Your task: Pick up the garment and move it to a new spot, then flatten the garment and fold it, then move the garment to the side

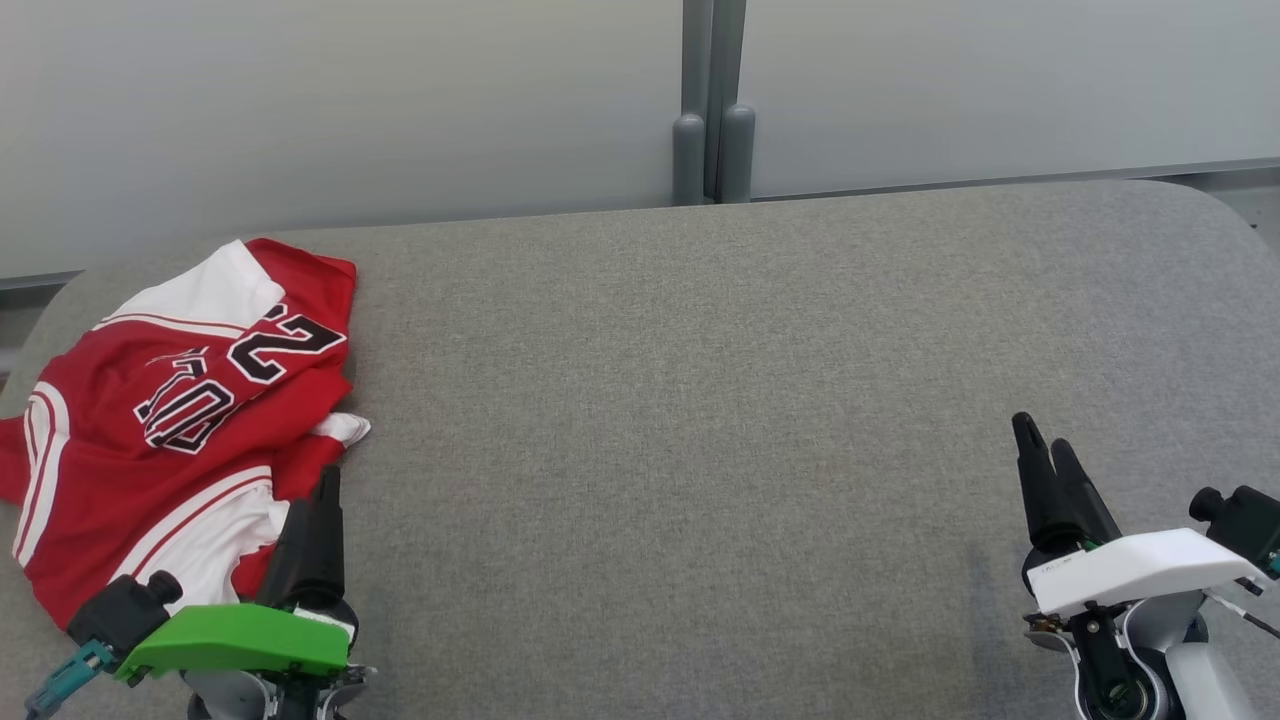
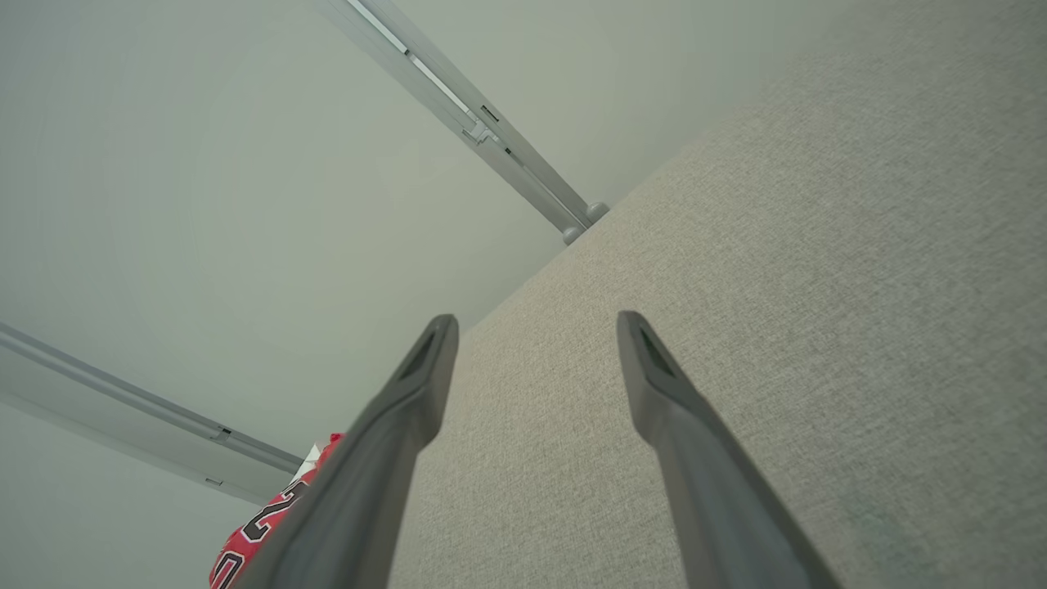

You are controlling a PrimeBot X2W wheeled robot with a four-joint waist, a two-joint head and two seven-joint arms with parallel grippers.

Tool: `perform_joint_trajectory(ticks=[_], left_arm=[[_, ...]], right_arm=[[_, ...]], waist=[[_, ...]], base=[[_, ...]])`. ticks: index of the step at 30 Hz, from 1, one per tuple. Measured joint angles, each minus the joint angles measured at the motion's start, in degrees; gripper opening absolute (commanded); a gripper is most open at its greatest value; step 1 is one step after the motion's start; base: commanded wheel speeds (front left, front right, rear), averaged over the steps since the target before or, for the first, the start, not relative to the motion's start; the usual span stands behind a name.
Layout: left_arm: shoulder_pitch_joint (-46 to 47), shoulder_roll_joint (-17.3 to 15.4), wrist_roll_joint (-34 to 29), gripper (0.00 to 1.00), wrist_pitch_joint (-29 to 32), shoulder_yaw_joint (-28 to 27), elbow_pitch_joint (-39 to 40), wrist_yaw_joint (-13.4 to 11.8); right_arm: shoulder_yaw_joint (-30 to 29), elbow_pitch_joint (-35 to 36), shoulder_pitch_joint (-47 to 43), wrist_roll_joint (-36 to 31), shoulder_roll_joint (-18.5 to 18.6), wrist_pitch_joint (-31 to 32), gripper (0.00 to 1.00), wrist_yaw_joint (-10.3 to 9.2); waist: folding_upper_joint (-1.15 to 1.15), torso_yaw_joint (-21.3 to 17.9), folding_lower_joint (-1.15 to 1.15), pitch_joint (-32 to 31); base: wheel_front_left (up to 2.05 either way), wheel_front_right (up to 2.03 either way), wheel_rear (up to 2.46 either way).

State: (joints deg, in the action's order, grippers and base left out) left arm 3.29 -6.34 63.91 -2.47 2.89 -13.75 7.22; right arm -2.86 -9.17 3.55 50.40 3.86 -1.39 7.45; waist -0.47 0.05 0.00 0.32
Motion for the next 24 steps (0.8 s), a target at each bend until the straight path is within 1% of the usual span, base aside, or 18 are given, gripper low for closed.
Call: perform_joint_trajectory(ticks=[9, 17, 24], left_arm=[[0.7, -1.9, -11.1, 1.0, -1.7, 2.6, 0.2, 0.0], [0.7, -2.2, -17.0, 1.0, -3.2, 3.7, -0.4, 0.0], [0.7, -3.0, -21.7, 1.0, -4.2, 5.1, -0.9, 0.1]], right_arm=[[0.9, 1.0, -0.2, -9.1, 0.4, -1.9, 1.0, 0.0], [1.7, 1.0, -0.6, -15.9, 1.0, -3.3, 1.0, 0.0], [1.7, 0.8, -0.8, -21.1, 1.5, -4.6, 1.0, 0.01]], waist=[[0.0, -0.1, 0.0, 0.0], [0.0, -0.2, 0.0, -0.2], [0.0, -0.1, 0.0, -0.3]], base=[[0.0, 0.0, 0.0], [0.0, 0.0, 0.0], [0.0, 0.0, 0.0]])
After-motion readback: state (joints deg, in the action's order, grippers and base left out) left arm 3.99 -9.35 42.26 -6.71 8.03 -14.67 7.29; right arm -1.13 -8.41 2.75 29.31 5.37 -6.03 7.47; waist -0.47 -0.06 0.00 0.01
